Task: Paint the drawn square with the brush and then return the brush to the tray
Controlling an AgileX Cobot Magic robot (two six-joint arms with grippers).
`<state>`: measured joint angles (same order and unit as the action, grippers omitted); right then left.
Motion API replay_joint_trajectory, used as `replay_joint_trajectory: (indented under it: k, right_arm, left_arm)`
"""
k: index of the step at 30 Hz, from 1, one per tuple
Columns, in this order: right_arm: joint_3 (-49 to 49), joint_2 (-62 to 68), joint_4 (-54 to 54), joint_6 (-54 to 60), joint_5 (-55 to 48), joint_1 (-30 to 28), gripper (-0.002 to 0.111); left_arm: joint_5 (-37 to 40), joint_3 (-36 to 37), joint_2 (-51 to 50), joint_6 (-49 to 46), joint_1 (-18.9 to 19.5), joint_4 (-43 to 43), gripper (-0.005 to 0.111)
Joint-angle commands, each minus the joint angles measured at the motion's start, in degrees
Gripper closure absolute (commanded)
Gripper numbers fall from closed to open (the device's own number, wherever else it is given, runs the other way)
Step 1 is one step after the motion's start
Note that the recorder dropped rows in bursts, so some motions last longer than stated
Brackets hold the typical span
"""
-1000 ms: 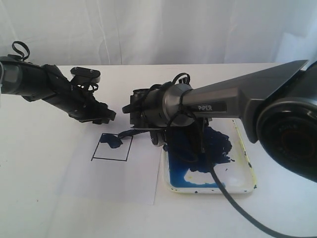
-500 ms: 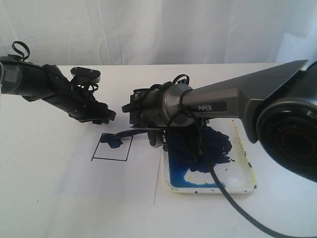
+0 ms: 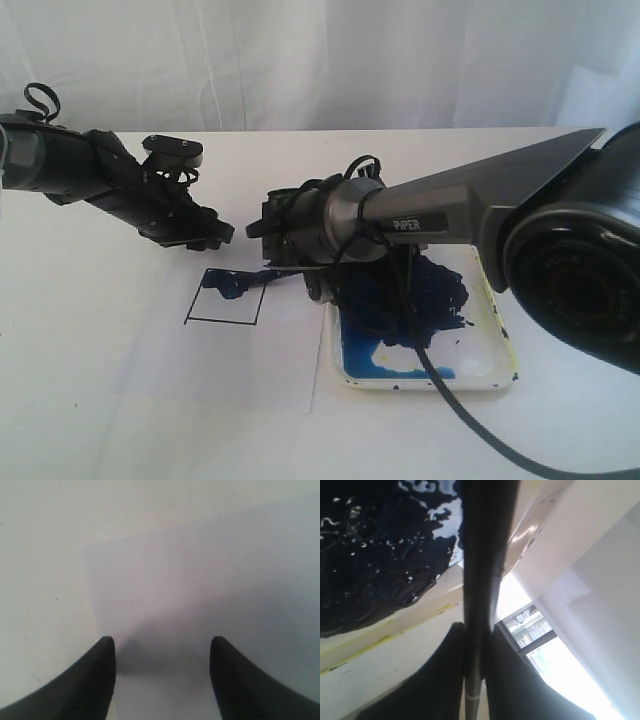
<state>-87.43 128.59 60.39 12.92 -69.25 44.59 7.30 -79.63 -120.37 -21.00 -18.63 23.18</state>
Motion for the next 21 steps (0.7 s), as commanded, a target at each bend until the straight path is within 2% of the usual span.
replay_joint_trajectory:
  k: [1, 21]
  right_arm:
    - [0.19, -0.18, 1.73, 0.32, -0.71, -0.12, 0.108]
    - [0.19, -1.65, 2.63, 0.32, -0.71, -0.12, 0.108]
  left_arm:
    - [2.49, 0.17, -0.15, 0.3, 0.19, 0.42, 0.047]
    - [2.36, 0.17, -0.15, 0.06, 0.19, 0.31, 0.047]
